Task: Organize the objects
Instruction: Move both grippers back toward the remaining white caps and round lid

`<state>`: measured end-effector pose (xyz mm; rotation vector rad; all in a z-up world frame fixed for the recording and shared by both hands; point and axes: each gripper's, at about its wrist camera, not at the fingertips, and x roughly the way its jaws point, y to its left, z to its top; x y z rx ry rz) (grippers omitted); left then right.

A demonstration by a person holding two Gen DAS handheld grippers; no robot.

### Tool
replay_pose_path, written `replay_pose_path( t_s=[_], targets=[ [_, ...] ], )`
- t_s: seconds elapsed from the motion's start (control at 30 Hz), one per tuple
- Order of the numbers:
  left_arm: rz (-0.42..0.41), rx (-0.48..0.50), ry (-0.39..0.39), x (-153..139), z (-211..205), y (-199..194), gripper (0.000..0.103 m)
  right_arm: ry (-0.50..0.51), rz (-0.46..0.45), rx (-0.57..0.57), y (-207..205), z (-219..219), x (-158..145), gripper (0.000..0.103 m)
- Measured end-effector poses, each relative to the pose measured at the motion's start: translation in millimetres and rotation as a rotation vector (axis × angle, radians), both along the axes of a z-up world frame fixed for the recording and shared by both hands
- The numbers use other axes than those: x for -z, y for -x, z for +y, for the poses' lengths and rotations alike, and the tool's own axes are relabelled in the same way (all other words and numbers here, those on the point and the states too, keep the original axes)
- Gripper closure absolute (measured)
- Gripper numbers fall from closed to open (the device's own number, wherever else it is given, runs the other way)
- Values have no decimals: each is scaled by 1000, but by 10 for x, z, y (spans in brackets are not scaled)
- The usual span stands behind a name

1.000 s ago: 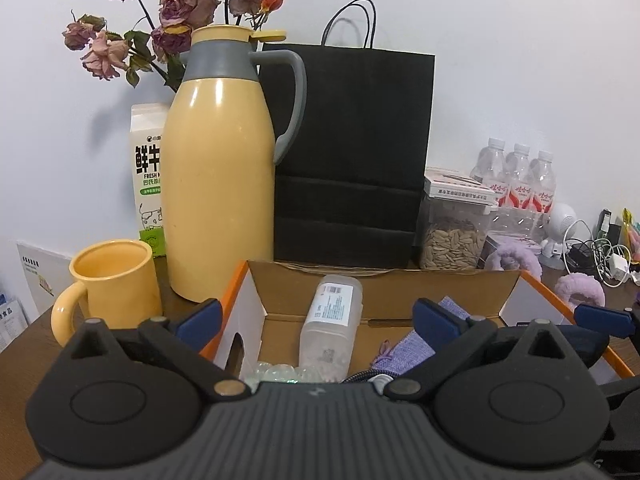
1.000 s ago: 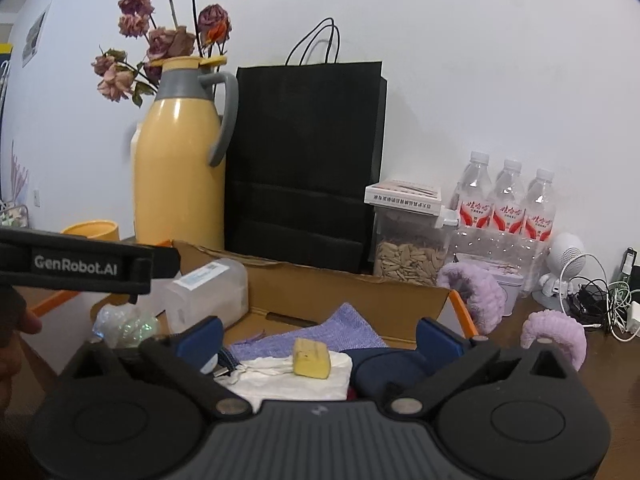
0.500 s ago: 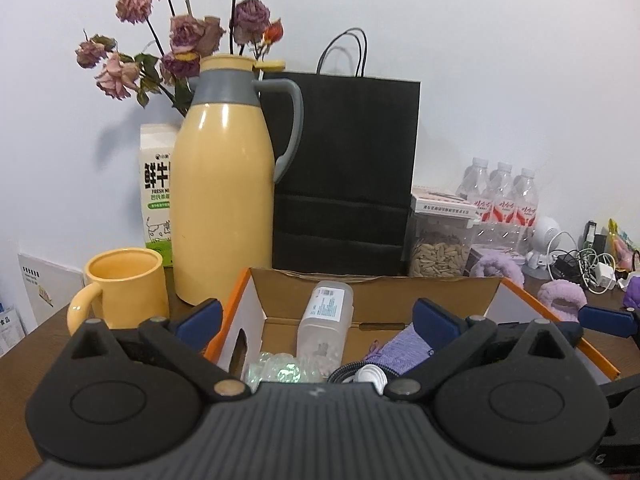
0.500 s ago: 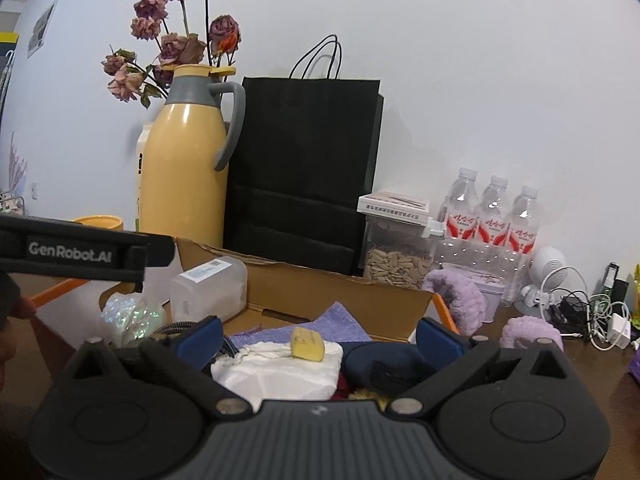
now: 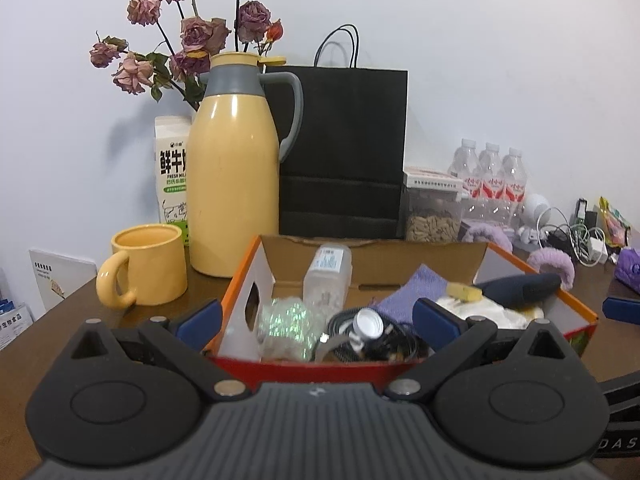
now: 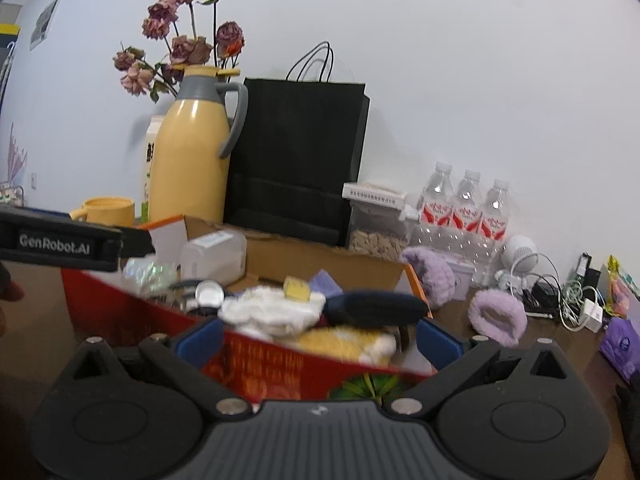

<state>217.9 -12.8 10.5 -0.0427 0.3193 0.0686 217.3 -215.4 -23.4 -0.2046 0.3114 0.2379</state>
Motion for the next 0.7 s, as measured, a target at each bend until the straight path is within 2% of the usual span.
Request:
replay_pose_path(
  t_s=[0.6, 0.7],
  targets=[
    [151, 11, 5, 181, 105, 233, 0, 14, 165, 0, 169, -144, 244, 0],
    [162, 13, 12, 186, 124, 257, 0, 24, 199, -8, 132, -116, 269, 6]
  ],
)
